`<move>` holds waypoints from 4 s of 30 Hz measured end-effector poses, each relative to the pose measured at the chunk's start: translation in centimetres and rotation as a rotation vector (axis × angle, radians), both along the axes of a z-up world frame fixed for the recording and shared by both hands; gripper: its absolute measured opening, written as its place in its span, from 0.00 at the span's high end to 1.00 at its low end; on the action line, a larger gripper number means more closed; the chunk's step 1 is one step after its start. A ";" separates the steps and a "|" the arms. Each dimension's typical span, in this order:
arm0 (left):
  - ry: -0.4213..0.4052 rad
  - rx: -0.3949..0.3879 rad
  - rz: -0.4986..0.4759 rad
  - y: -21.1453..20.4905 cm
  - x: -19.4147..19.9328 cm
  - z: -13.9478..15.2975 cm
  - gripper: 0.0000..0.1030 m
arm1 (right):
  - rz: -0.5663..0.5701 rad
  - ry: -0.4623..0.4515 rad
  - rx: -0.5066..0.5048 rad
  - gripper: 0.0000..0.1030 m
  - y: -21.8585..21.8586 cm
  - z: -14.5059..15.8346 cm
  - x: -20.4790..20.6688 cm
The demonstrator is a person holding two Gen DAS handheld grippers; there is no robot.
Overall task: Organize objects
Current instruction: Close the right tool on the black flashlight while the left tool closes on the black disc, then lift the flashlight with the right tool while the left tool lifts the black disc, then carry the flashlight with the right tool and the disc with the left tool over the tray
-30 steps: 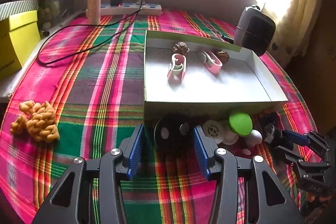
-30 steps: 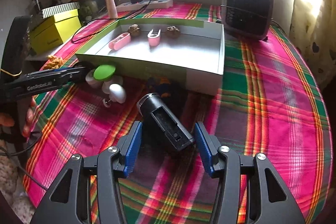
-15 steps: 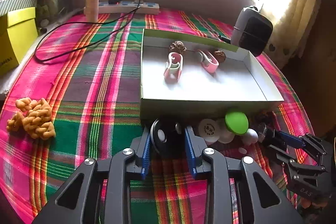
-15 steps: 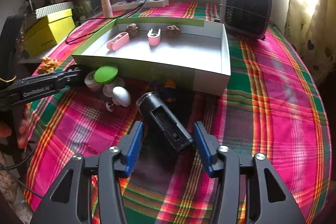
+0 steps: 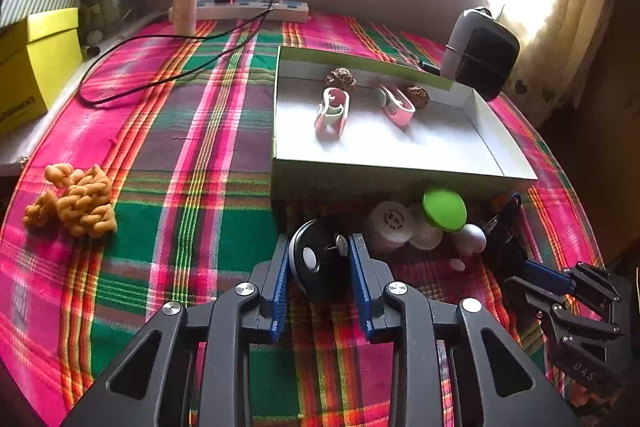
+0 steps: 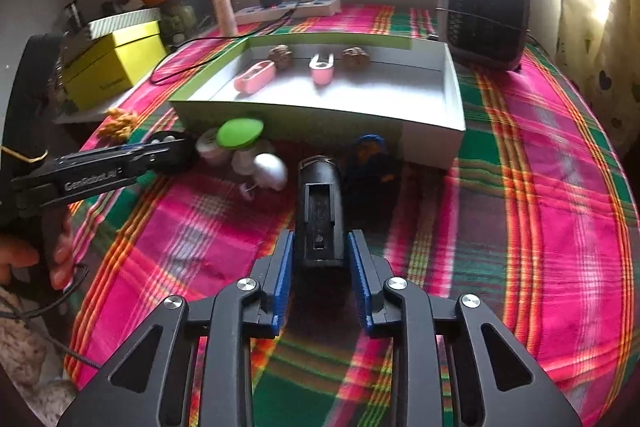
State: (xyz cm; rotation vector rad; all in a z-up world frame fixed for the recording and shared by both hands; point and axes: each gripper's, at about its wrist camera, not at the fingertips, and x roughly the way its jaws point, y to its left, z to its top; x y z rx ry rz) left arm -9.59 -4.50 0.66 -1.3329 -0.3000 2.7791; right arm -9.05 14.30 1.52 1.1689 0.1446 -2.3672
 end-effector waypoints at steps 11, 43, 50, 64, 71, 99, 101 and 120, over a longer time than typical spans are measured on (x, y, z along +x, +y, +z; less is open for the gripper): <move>-0.019 -0.043 0.008 0.7 -0.3 -0.1 0.70 | 0.030 -0.003 0.014 0.72 -0.9 0.0 -1.5; 0.032 -0.048 -0.030 0.6 -0.4 0.0 0.75 | -0.024 0.007 0.005 0.72 -1.4 -0.2 -2.2; 0.033 -0.048 -0.041 0.8 -0.2 0.1 0.75 | -0.028 0.007 -0.011 0.72 -1.1 -0.1 -2.2; 0.064 -0.050 -0.043 0.9 0.4 1.5 0.75 | -0.025 0.021 -0.041 0.72 -0.7 0.8 -1.6; 0.088 -0.044 -0.041 0.7 0.8 2.7 0.75 | -0.020 0.045 -0.061 0.72 -0.6 2.0 -1.4; 0.123 0.017 -0.088 1.1 -2.9 5.4 0.75 | -0.067 0.082 -0.087 0.72 -0.2 4.8 -5.5; 0.127 0.016 -0.095 1.3 -3.6 5.5 0.75 | -0.077 0.078 -0.086 0.72 0.0 4.8 -6.1; 0.055 0.033 -0.130 2.5 -9.6 3.7 0.75 | -0.141 0.041 -0.066 0.72 -0.1 3.7 -12.1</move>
